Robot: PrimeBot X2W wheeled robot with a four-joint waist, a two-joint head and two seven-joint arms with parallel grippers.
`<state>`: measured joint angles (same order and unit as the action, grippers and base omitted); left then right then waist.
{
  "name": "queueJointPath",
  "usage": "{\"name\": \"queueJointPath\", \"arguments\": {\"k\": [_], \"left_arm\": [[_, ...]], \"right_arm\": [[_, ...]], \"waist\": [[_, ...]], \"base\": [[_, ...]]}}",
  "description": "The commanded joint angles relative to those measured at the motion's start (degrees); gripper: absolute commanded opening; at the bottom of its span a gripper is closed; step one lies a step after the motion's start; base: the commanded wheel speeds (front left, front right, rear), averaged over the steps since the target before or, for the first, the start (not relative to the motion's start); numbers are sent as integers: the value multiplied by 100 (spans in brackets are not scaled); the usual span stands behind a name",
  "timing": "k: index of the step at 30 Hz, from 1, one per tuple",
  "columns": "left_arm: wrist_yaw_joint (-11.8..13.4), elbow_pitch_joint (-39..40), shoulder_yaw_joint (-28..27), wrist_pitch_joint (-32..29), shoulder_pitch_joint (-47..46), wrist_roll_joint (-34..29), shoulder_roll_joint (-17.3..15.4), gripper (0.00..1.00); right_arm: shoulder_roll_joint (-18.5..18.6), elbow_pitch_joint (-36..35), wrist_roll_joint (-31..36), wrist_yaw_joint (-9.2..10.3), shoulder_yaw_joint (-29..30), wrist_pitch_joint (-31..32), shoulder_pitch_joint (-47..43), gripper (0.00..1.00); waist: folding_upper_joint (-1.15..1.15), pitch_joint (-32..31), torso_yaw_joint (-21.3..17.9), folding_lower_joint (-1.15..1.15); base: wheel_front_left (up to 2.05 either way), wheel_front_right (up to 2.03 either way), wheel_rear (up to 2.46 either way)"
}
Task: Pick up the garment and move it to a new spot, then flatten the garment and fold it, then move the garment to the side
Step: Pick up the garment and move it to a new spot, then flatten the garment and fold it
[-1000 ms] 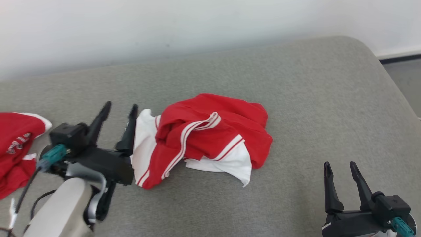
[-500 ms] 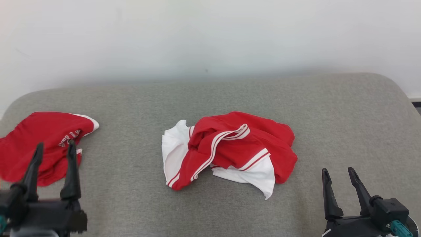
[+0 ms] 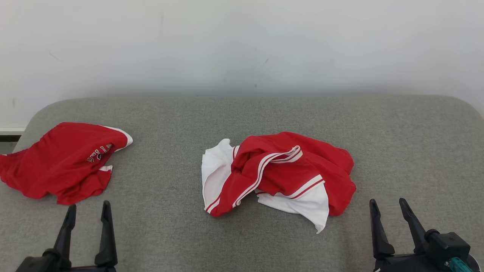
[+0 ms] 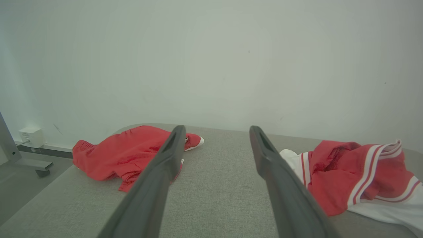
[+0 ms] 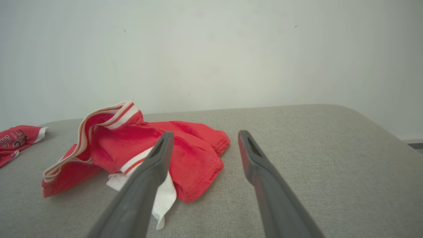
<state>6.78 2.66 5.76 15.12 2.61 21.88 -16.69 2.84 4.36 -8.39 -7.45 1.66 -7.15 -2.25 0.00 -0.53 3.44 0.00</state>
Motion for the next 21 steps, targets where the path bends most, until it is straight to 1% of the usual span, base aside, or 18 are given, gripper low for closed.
{"name": "queueJointPath", "arguments": {"k": [1,7,11,21], "left_arm": [[-18,-19,-33,3,59,-14,28,100],[-324,-289,-215,3,111,-249,308,100],[-482,-440,-334,3,105,-380,425,100],[-777,-632,-587,3,3,-657,675,100]], "right_arm": [[7,1,-45,-7,-9,-23,14,100],[7,66,-48,-7,-57,-38,-18,100],[7,115,-51,-7,-77,-52,-19,100],[7,160,-72,-7,-121,-56,6,100]], "waist": [[0,5,2,0],[0,26,10,0],[0,29,7,0],[0,36,-6,0]], "base": [[0,0,0],[0,0,0],[0,0,0],[0,0,0]]}}
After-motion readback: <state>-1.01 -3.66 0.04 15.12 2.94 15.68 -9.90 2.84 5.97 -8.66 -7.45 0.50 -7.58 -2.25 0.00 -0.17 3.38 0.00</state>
